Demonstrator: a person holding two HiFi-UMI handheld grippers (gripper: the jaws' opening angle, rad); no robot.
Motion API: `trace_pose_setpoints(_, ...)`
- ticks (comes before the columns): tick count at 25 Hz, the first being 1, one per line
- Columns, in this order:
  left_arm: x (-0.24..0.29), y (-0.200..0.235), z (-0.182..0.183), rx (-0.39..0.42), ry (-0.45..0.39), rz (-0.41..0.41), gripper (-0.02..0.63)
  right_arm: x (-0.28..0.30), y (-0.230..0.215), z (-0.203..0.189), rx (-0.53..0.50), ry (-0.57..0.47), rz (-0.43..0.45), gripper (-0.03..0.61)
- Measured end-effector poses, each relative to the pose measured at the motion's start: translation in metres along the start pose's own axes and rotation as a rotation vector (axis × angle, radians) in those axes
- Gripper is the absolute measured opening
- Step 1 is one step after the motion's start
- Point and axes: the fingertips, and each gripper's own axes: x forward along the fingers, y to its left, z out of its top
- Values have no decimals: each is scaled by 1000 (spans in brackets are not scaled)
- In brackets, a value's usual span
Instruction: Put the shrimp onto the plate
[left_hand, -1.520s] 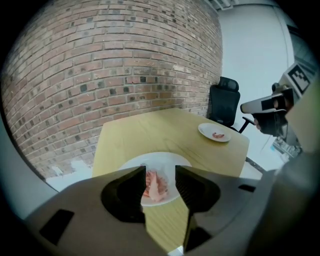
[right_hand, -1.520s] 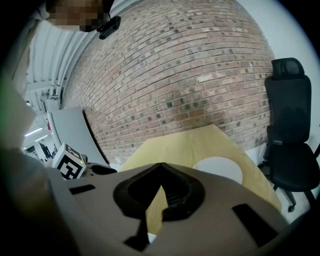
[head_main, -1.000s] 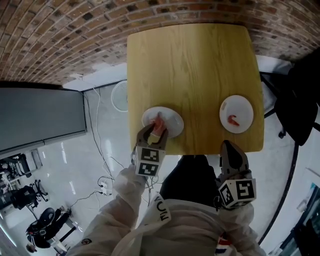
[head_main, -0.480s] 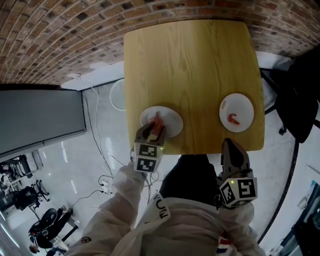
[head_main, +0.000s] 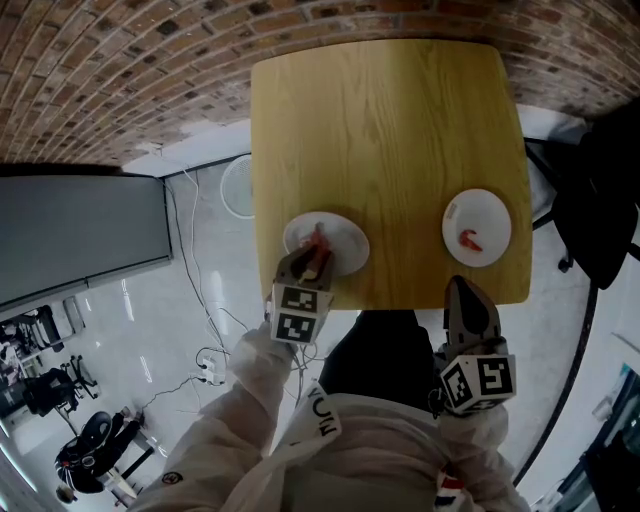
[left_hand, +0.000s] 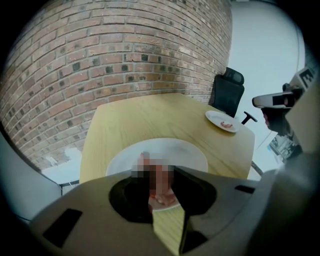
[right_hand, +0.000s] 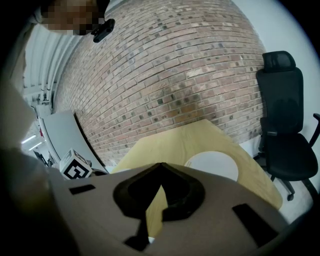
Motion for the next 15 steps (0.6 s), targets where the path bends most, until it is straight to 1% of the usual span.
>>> trace_pose_setpoints(5,1,-1,-5,-9,18,-13,97,0,-1,-1,-4,-6,-6,23)
trace_pose_setpoints(15,1,1,-5,-27,11,-14,74,-3,1,-1,-2,-9,-7,23)
